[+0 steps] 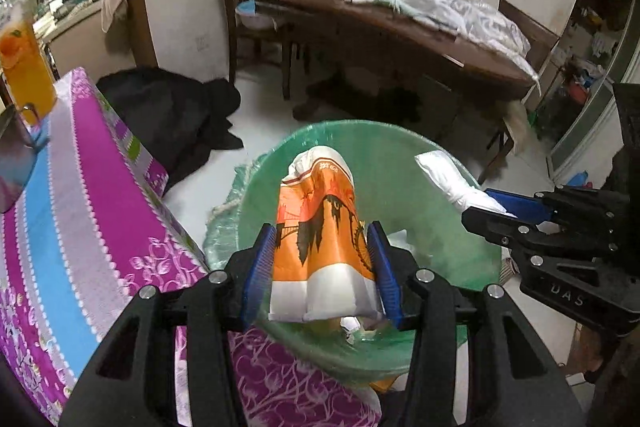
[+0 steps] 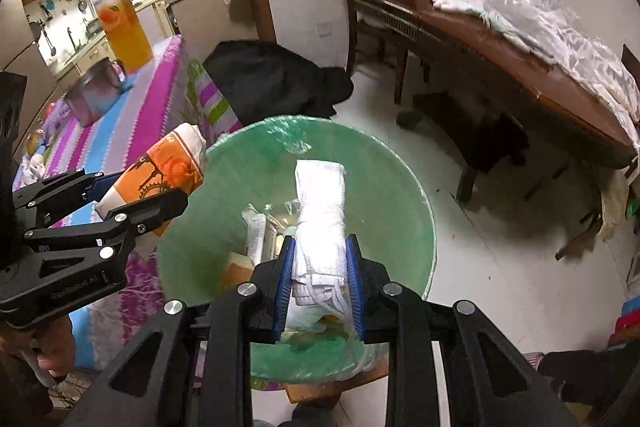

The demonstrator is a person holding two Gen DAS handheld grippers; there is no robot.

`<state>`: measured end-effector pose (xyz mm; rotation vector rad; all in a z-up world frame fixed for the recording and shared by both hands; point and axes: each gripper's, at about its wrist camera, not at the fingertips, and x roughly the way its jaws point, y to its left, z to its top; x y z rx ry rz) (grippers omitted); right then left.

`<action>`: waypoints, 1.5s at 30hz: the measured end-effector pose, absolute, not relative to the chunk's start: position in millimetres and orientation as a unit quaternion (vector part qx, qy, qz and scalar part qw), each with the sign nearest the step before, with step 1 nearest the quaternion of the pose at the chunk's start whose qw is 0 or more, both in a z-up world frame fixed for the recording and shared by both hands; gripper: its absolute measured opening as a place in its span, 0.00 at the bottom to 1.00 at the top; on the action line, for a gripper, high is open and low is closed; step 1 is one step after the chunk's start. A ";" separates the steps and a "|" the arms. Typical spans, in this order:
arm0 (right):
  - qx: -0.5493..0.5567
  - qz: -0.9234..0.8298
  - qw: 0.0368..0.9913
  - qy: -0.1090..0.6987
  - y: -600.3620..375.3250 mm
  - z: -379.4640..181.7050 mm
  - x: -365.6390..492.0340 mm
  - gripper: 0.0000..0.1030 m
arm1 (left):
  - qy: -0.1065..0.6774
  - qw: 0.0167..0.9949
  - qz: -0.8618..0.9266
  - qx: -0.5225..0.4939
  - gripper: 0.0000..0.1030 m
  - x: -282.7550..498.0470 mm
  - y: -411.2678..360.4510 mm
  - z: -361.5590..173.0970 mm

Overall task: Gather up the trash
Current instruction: 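Carry the cup and cable with both tools over the green basin, then open both tools to drop the cup and cable into the basin, then return both tools to the table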

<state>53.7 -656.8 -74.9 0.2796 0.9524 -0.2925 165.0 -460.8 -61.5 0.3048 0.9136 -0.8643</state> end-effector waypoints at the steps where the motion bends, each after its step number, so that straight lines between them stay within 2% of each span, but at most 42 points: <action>1: 0.138 -0.137 0.869 0.456 -658.5 -78.6 55.3 0.26 | 0.429 0.796 -0.402 0.143 0.44 166.0 -461.5 -64.5; 28: 0.135 -0.129 0.879 0.438 -637.4 -76.9 58.3 0.26 | 0.425 0.806 -0.385 0.146 0.44 169.8 -453.8 -70.1; 31: 0.135 -0.130 0.879 0.438 -639.0 -77.7 59.2 0.26 | 0.424 0.807 -0.384 0.147 0.48 169.4 -454.6 -69.9; 32: 0.135 -0.131 0.879 0.438 -639.3 -77.3 59.1 0.26 | 0.422 0.808 -0.383 0.147 0.53 168.8 -455.1 -69.4; 33: 0.136 -0.131 0.880 0.436 -639.8 -77.5 58.7 0.27 | 0.421 0.809 -0.383 0.149 0.54 168.5 -455.8 -69.2; 35: 0.142 -0.128 0.883 0.429 -641.9 -76.2 57.4 0.41 | 0.419 0.810 -0.382 0.152 0.58 168.2 -458.3 -68.5; 36: 0.142 -0.131 0.884 0.426 -641.7 -75.6 56.6 0.50 | 0.419 0.810 -0.381 0.152 0.64 168.6 -458.2 -68.3; 37: 0.140 -0.134 0.887 0.420 -641.7 -73.5 54.6 0.54 | 0.417 0.812 -0.379 0.151 0.68 169.1 -457.4 -67.9; 39: 0.140 -0.139 0.891 0.409 -641.2 -68.4 50.1 0.56 | 0.412 0.818 -0.374 0.148 0.73 169.6 -454.6 -66.0; 45: 0.122 -0.146 0.916 0.354 -624.1 -40.1 28.3 0.60 | 0.407 0.825 -0.365 0.145 0.75 171.4 -436.9 -60.0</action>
